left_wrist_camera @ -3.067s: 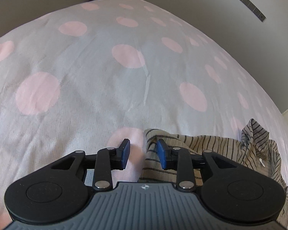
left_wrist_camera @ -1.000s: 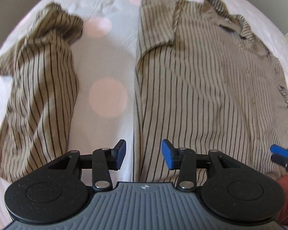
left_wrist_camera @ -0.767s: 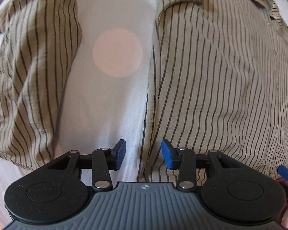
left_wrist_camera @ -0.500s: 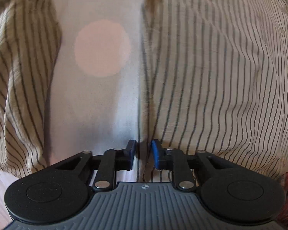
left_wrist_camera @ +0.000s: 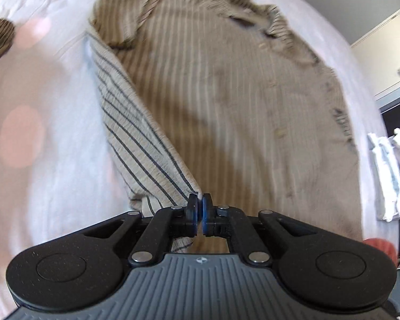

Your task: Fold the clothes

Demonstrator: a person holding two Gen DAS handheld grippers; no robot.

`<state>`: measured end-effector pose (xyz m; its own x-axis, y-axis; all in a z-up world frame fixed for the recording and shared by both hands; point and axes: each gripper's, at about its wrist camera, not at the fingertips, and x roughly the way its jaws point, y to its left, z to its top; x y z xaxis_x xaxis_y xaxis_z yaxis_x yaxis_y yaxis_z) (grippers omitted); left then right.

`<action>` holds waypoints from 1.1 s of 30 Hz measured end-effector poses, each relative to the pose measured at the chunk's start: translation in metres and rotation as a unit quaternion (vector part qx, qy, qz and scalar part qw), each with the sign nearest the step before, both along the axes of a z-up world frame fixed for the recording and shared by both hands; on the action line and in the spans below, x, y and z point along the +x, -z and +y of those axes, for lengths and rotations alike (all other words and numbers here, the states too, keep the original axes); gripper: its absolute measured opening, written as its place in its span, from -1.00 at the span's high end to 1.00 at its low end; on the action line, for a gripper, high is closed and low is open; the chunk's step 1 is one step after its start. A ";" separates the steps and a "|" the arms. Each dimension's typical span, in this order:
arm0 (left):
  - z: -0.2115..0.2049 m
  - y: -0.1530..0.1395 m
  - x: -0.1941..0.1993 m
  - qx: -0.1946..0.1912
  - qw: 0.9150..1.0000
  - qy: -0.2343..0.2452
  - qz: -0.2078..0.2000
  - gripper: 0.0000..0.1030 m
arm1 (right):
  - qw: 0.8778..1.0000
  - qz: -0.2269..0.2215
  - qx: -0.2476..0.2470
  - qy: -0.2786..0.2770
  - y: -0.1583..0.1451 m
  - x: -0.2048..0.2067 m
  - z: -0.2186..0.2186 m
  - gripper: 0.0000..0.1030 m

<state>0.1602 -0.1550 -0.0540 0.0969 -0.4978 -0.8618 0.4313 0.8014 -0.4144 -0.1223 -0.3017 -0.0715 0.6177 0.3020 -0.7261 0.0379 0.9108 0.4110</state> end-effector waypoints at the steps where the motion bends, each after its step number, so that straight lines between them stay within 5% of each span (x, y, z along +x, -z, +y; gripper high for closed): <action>1: -0.004 -0.004 0.000 -0.014 1.000 -0.003 0.000 0.97 | 1.000 0.002 -0.001 0.000 0.000 0.002 0.001 -0.01; 10: -0.041 0.012 0.006 -0.041 0.999 -0.003 0.029 0.95 | 1.000 0.015 -0.009 0.002 0.004 0.005 0.004 -0.01; 18: -0.039 0.025 -0.006 -0.033 0.998 -0.007 0.057 0.24 | 1.000 0.021 -0.002 0.013 0.010 0.007 0.000 -0.02; 33: -0.014 -0.016 -0.024 -0.032 0.999 -0.017 0.032 -0.10 | 1.000 0.009 0.010 0.007 0.016 0.008 0.006 -0.02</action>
